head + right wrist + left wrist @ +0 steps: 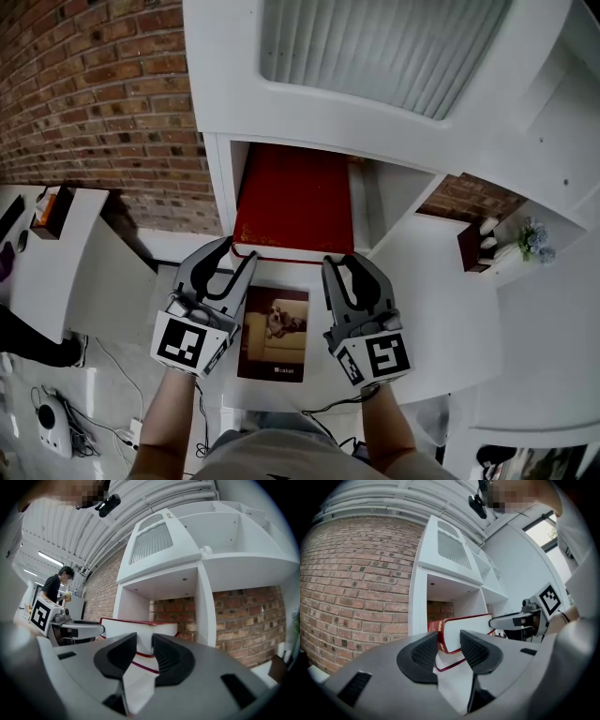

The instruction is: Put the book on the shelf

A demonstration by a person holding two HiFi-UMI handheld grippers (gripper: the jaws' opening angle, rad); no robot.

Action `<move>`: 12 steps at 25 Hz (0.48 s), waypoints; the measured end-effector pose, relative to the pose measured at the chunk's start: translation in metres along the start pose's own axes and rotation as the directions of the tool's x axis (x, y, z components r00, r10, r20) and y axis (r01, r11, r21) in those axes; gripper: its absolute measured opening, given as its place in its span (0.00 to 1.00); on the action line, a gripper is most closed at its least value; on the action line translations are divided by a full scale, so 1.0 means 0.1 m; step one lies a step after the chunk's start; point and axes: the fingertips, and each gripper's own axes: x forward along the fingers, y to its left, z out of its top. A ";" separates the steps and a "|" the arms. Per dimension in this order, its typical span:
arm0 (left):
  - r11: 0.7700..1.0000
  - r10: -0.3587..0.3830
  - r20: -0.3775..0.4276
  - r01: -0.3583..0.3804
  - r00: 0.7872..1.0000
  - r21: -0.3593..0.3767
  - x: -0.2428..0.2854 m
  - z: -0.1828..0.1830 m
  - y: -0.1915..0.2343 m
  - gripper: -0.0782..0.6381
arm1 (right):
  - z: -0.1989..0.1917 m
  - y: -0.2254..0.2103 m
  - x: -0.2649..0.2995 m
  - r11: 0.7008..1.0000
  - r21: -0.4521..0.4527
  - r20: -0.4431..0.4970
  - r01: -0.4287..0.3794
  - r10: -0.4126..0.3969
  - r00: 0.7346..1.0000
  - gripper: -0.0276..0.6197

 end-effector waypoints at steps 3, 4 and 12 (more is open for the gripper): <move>1.000 0.002 0.000 -0.002 1.000 -0.006 0.03 -0.02 0.03 0.33 | -0.01 -0.01 0.04 1.000 0.001 0.003 -0.002 0.002 1.000 0.22; 1.000 0.003 0.000 -0.003 1.000 -0.008 0.04 -0.02 0.04 0.33 | -0.01 -0.02 0.05 1.000 0.002 0.004 -0.002 0.002 1.000 0.22; 1.000 0.014 -0.005 -0.014 1.000 -0.012 0.12 -0.03 0.09 0.33 | -0.02 -0.07 0.13 1.000 0.005 0.004 -0.006 0.006 1.000 0.22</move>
